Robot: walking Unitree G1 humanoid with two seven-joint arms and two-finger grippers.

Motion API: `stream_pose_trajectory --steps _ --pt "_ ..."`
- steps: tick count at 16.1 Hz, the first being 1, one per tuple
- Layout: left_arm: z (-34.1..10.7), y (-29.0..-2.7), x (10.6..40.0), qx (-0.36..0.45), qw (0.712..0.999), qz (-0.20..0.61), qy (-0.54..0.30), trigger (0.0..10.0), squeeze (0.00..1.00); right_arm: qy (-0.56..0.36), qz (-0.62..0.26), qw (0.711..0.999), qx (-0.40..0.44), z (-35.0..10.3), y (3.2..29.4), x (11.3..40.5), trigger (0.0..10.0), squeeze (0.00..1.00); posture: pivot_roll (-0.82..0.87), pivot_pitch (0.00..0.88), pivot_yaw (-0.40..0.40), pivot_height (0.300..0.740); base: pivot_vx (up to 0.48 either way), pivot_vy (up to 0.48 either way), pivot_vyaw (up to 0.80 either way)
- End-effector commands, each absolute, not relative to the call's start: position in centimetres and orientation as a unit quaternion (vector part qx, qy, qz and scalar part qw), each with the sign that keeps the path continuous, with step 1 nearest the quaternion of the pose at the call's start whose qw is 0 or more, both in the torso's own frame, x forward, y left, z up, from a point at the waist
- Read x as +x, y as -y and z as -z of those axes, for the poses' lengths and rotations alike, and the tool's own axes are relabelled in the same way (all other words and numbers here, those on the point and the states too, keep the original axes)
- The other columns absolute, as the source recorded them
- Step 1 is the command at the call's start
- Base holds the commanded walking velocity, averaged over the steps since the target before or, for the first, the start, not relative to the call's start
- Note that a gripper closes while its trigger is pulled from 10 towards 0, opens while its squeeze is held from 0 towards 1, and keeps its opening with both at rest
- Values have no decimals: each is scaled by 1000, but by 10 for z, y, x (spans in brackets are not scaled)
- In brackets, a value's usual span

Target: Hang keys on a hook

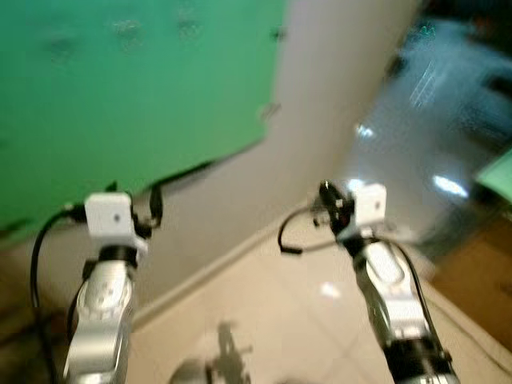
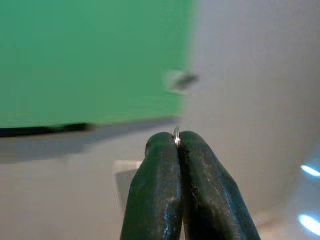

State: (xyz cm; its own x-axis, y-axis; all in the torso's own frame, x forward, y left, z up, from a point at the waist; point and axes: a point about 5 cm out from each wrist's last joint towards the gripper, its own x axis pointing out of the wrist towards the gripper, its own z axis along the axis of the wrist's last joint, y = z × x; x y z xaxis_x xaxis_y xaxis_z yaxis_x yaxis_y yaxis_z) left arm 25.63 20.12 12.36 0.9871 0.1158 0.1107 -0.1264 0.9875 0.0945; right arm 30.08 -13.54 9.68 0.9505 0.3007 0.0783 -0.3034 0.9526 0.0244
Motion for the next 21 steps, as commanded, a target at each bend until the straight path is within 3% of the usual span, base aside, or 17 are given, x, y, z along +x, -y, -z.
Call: stream_pose_trajectory --steps 1,4,13,14,16,17,21 --pt "-120 -197 258 49 996 -60 46 10000 0 28 -151 988 19 -92 138 301 10000 192 1 27 -76 740 0 0 581" --pt "-120 -193 259 52 996 -55 49 10000 0 31 -152 988 24 -94 133 302 10000 192 -4 27 -75 740 0 0 581" --pt "-117 -191 267 59 996 -60 32 10000 0 29 -164 986 16 -92 130 300 10000 192 -13 20 -55 740 0 -402 576" --pt "-118 -192 268 59 996 -61 34 10000 0 28 -176 984 10 -95 127 303 10000 165 -12 17 -54 740 0 0 575" --pt "-119 -194 271 63 995 -62 37 10000 0 11 -204 979 10 -105 125 314 10000 0 -12 11 -54 740 0 0 0" --pt "-120 -195 273 65 995 -62 39 10000 0 4 -228 974 9 -115 126 322 10000 0 -13 7 -53 740 0 0 0" --pt "-123 -200 277 70 995 -56 46 10000 0 16 -341 928 148 -171 146 339 10000 0 -17 9 -54 740 0 0 0"
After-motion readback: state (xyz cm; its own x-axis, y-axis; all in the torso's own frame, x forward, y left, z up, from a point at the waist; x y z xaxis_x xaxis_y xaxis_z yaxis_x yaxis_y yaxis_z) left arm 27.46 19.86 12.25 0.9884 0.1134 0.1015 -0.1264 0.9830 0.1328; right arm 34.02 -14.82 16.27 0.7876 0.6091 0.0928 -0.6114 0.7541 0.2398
